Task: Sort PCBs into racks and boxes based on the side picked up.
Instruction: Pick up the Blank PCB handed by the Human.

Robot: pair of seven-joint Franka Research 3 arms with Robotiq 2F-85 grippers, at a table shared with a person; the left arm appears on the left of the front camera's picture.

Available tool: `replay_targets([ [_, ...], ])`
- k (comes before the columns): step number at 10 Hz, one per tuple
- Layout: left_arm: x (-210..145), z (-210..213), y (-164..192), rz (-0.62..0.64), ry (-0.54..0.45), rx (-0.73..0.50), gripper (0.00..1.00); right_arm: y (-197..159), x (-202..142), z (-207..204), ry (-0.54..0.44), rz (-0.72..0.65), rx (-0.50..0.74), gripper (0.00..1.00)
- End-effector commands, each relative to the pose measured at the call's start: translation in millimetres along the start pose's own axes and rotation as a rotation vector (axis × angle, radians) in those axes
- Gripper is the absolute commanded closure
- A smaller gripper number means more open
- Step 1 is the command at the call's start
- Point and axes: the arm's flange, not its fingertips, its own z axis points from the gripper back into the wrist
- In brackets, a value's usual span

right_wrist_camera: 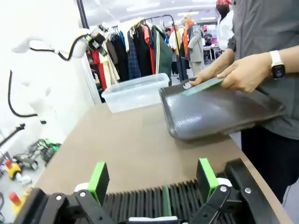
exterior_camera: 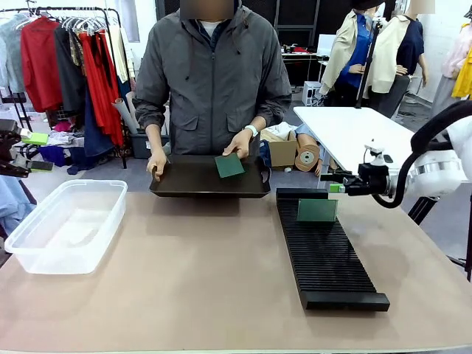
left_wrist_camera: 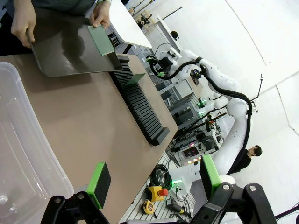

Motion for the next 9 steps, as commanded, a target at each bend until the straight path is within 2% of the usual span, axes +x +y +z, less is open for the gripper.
replay_targets([
  [1, 0, 0, -2, 0.006, -0.005, -0.004, 0.00, 34, 34, -15, -0.027, -0.118, -0.001, 0.00],
  [2, 0, 0, -2, 0.006, -0.005, -0.004, 0.00, 49, 51, -21, -0.035, -0.194, 0.003, 0.00],
  [4, 0, 0, -2, 0.006, -0.005, -0.004, 0.00, 79, 71, -32, -0.070, -0.456, -0.001, 0.00],
  [7, 0, 0, -2, 0.006, -0.005, -0.004, 0.00, 138, 91, -43, 0.011, -0.876, -0.005, 0.00],
  [9, 0, 0, -2, 0.006, -0.005, -0.004, 0.00, 170, 93, -46, 0.073, -1.037, 0.012, 0.00],
])
